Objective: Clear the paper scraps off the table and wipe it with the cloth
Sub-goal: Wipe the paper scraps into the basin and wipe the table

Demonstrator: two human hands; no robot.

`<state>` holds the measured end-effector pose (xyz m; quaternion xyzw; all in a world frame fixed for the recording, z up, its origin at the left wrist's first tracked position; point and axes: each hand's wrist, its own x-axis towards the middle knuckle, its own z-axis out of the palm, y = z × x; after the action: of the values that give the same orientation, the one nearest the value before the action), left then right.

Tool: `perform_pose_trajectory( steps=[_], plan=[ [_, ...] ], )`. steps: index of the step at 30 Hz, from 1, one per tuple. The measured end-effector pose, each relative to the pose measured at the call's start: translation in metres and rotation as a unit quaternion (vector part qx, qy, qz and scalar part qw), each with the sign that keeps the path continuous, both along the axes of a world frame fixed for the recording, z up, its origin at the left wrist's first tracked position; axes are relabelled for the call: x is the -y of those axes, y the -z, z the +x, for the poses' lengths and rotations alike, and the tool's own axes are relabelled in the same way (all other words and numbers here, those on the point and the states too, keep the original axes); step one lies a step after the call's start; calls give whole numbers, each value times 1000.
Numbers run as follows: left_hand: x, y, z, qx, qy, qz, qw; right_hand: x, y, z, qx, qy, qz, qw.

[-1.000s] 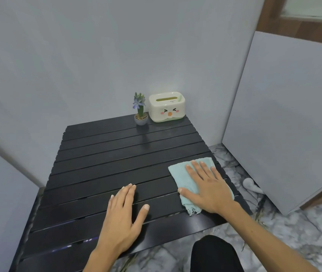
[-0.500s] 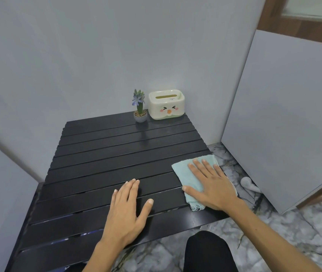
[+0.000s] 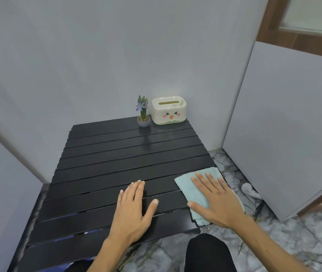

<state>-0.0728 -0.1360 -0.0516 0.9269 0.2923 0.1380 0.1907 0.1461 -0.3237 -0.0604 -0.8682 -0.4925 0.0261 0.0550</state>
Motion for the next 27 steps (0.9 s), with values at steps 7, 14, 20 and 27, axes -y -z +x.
perform_pose_trajectory(
  steps=[7,14,20,27],
  plan=[
    [1,2,-5,-14,-5,-1,1000,-2,-1,-5,6,21,-4,1000],
    [-8,4,-13,-19,-13,1,1000,-13,-7,-7,-9,40,-9,999],
    [-26,7,-23,-1,-24,-13,1000,-28,-13,-8,-25,34,38,998],
    [-61,10,-32,13,-40,-18,999,-72,-21,-2,-44,18,112,993]
  ],
)
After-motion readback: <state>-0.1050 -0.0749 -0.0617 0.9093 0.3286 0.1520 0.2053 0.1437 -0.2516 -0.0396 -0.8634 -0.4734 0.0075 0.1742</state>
